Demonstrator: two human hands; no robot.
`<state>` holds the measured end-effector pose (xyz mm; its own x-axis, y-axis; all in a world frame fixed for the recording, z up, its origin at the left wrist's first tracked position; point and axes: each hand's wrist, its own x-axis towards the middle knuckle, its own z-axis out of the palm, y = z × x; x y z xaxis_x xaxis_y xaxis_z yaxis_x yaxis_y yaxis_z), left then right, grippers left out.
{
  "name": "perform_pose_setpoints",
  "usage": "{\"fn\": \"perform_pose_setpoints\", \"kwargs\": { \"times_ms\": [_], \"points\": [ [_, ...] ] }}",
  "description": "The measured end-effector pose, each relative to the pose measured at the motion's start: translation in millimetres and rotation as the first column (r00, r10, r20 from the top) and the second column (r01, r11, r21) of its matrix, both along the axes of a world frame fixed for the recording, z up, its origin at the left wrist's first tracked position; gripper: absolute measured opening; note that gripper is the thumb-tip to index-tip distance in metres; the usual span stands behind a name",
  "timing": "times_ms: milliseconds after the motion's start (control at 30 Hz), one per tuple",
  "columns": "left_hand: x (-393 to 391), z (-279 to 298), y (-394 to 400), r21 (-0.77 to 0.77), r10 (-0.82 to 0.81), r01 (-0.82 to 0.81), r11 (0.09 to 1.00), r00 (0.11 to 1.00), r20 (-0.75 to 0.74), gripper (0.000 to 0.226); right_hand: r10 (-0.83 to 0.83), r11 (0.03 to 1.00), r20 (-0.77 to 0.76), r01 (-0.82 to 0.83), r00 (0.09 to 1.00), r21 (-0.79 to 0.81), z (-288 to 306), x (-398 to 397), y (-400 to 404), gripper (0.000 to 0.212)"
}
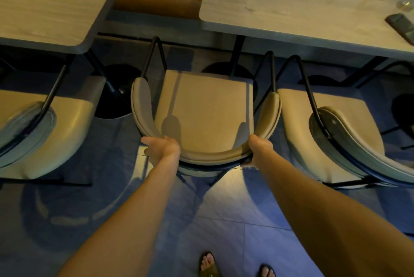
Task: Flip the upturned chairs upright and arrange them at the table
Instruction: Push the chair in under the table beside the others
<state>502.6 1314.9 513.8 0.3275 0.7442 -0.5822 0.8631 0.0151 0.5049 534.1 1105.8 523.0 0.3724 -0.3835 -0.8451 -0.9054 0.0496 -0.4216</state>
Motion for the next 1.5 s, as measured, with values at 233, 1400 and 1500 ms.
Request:
{"fn": "perform_pose_setpoints", "kwargs": {
  "times_ms": [233, 1400, 1500],
  "points": [
    [-7.0, 9.7, -5.5, -0.100, -0.005, 0.009, 0.995, 0.999, 0.033, 0.053, 0.174, 0.985, 0.037, -0.174, 0.984, -0.015, 5.7, -13.4, -28.8, 0.084],
    [6.3, 46.0, -487.2, -0.709, -0.118, 0.147, 0.690, 0.989, 0.090, 0.083, -0.331, 0.927, -0.061, 0.337, 0.942, 0.168, -23.0, -34.7, -494.3, 0.051],
    [16.0, 35.8, -491.9, -0.730, -0.146, 0.178, 0.660, 0.983, 0.109, 0.088, -0.362, 0.916, -0.059, 0.366, 0.930, 0.162, -44.3, -30.3, -493.8, 0.051]
  ]
}}
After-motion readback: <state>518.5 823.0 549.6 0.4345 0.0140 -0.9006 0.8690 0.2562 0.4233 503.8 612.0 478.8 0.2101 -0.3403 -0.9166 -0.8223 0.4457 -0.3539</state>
